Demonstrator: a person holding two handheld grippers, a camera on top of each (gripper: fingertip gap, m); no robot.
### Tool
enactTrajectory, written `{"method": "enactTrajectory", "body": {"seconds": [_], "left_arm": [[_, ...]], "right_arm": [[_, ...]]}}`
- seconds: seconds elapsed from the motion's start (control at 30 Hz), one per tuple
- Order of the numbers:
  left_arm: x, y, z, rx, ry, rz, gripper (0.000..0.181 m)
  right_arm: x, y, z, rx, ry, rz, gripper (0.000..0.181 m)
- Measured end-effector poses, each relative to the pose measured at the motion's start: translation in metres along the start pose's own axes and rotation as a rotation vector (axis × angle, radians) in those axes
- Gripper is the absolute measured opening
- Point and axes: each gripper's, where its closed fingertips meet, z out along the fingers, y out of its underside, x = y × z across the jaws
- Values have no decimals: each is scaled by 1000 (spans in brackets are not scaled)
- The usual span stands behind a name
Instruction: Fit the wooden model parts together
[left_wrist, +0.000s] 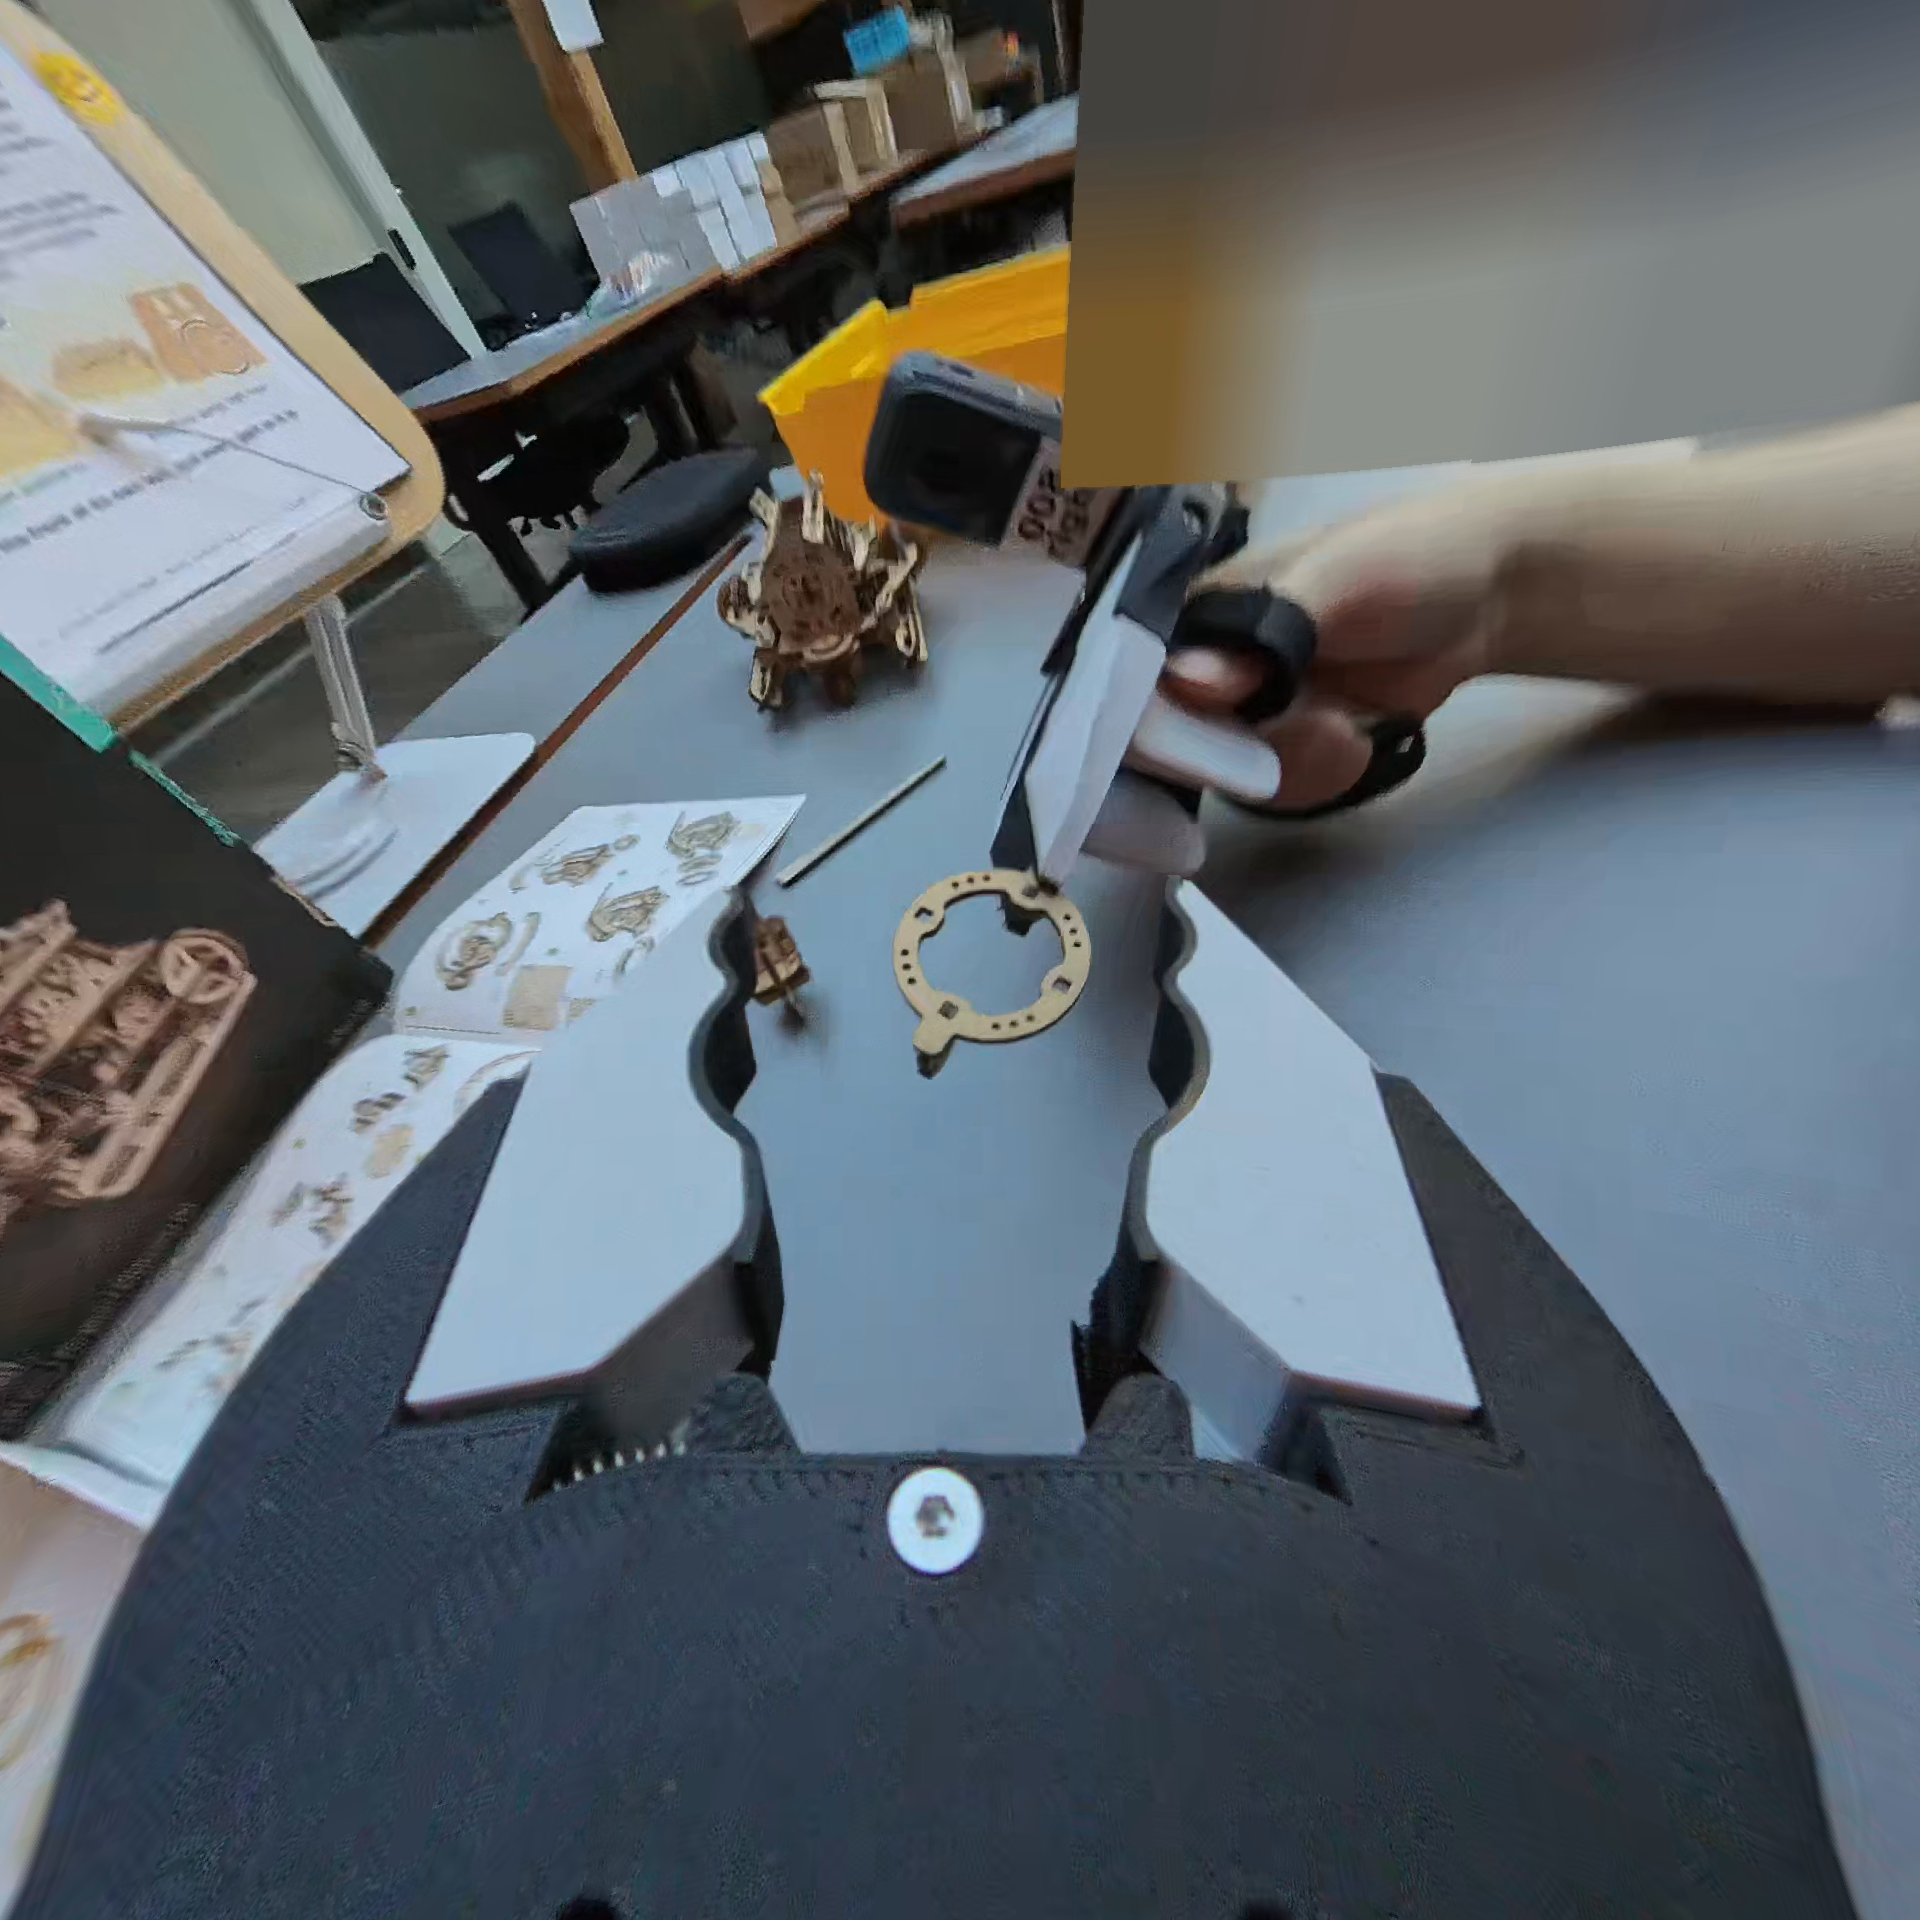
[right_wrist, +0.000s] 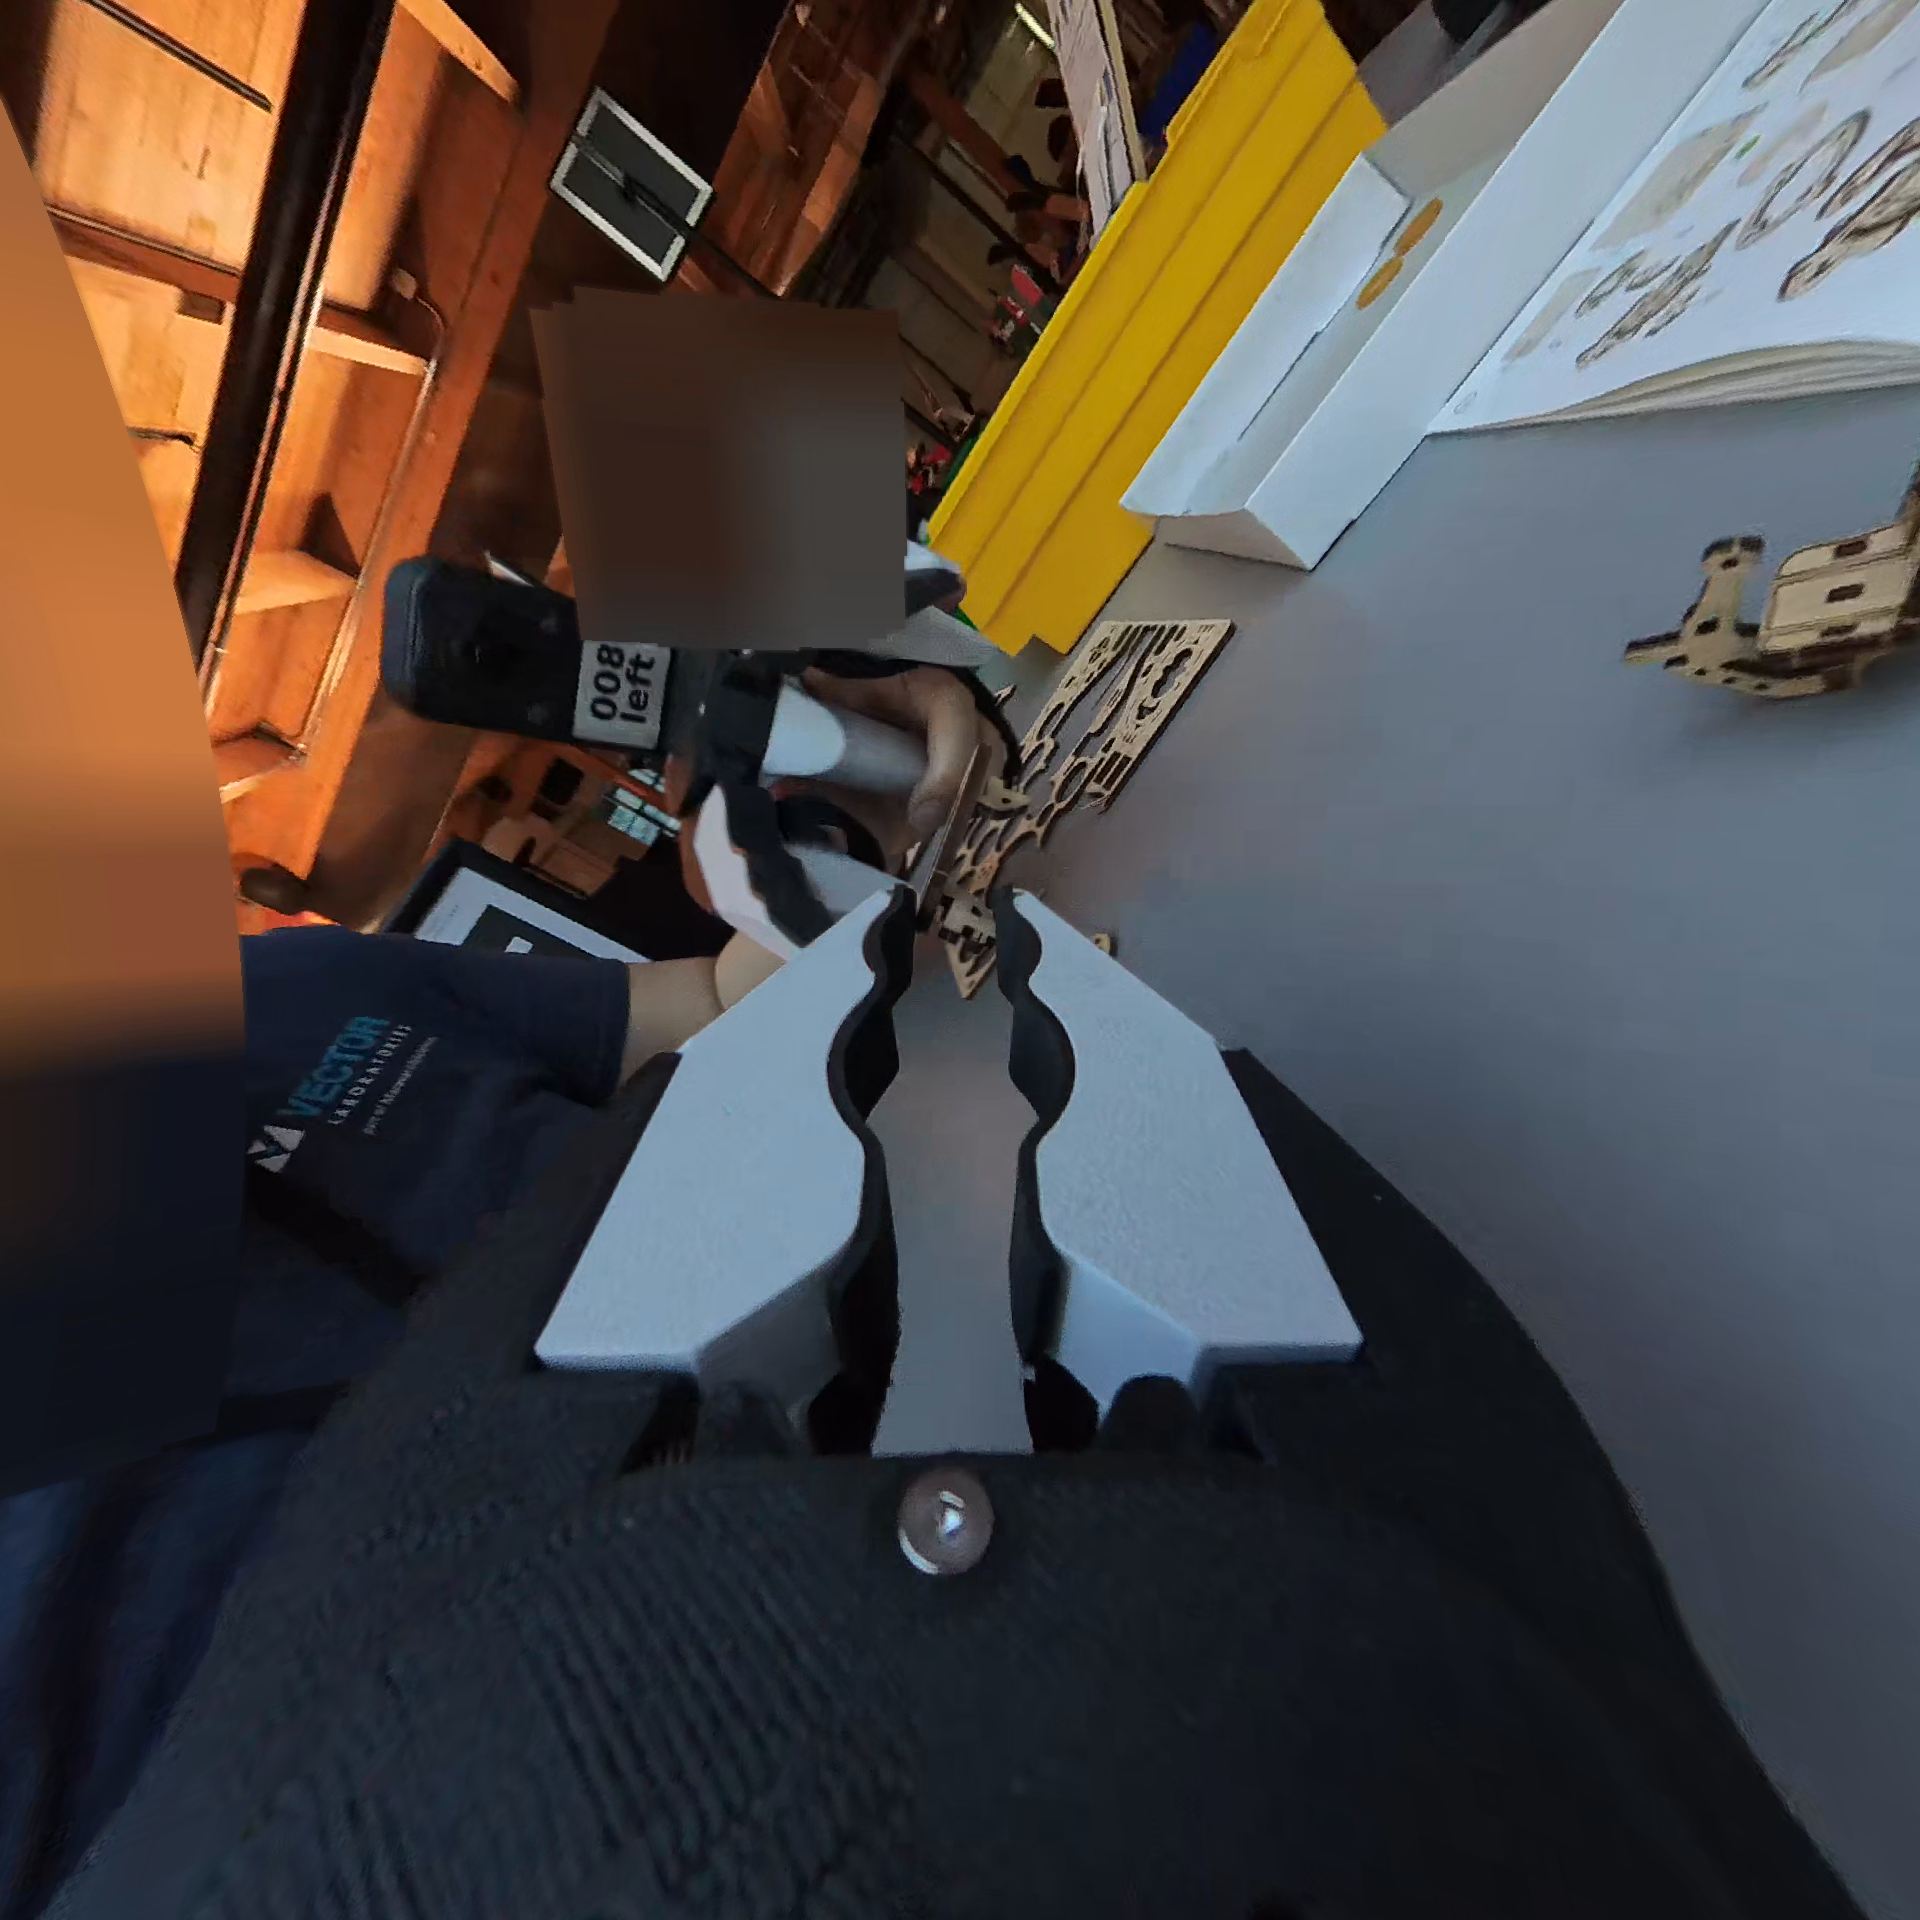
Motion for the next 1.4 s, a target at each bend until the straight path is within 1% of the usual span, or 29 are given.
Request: {"method": "enactTrajectory", "body": {"seconds": [0.07, 0.1, 0.17, 0.23, 0.3, 0.37, 0.47, 0.53, 0.57, 0.6, 0.63, 0.67, 0.73, 0.77, 0.83, 0.93, 1.0, 1.07, 1.2, 1.23, 1.27, 1.33, 1.37, 1.4], "left_arm": [[9, 14, 6, -79, -1, 162, 75], [13, 18, 9, -96, 8, 197, 68], [20, 14, 10, -57, 34, 183, 50], [26, 11, 10, -32, 82, 132, 42], [28, 16, 11, -53, 121, 80, 41], [29, 16, 11, -40, 139, 54, 38], [25, 10, 8, -12, 105, 51, 35], [22, 10, 7, -14, 69, 101, 33], [22, 10, 6, -13, 61, 119, 33], [23, 10, 6, -15, 56, 133, 33], [24, 12, 7, -26, 56, 146, 33], [25, 15, 7, -44, 57, 161, 33], [27, 23, 9, -98, 61, 213, 33], [27, 28, 9, -134, 56, 257, 33], [29, 35, 10, -193, 50, 343, 32], [36, 39, 13, -239, 61, 417, 32], [38, 43, 14, -280, 63, 470, 32], [38, 46, 14, -309, 52, 520, 32], [39, 44, 15, -320, 29, 604, 32], [41, 45, 14, -329, 30, 647, 27], [42, 46, 14, -330, 17, 695, 12], [42, 43, 16, -297, -32, 747, 13], [41, 40, 16, -276, -56, 751, 13], [41, 38, 16, -254, -72, 747, 13]], "right_arm": [[-2, 7, 4, -31, -34, 32, 13], [-2, 10, 5, -51, -33, 25, 13], [-1, 12, 7, -69, -24, 17, 13], [-4, 15, 9, -82, -44, 31, 13], [-3, 17, 10, -91, -49, 36, 13], [-3, 22, 11, -113, -59, 45, 13], [-8, 14, 10, -59, -128, 139, 13], [-7, 4, 5, 6, -158, 205, 13], [-3, 3, 3, 16, -147, 213, 13], [1, 5, 2, 3, -115, 201, 16], [5, 9, 2, -22, -80, 182, 25], [6, 12, 4, -41, -67, 180, 27], [-2, 22, 7, -105, -102, 212, 30], [0, 26, 8, -122, -85, 215, 32], [5, 29, 9, -142, -53, 212, 29], [8, 32, 10, -162, -37, 226, 24], [15, 39, 10, -213, 20, 192, 24], [16, 45, 12, -260, 56, 138, 16], [21, 49, 16, -292, 118, 52, 14], [21, 48, 16, -291, 123, 29, 16], [19, 44, 17, -277, 125, 0, 10], [17, 44, 14, -303, 154, -104, 9], [17, 41, 13, -296, 168, -135, 6], [19, 39, 11, -283, 187, -142, 0]]}}
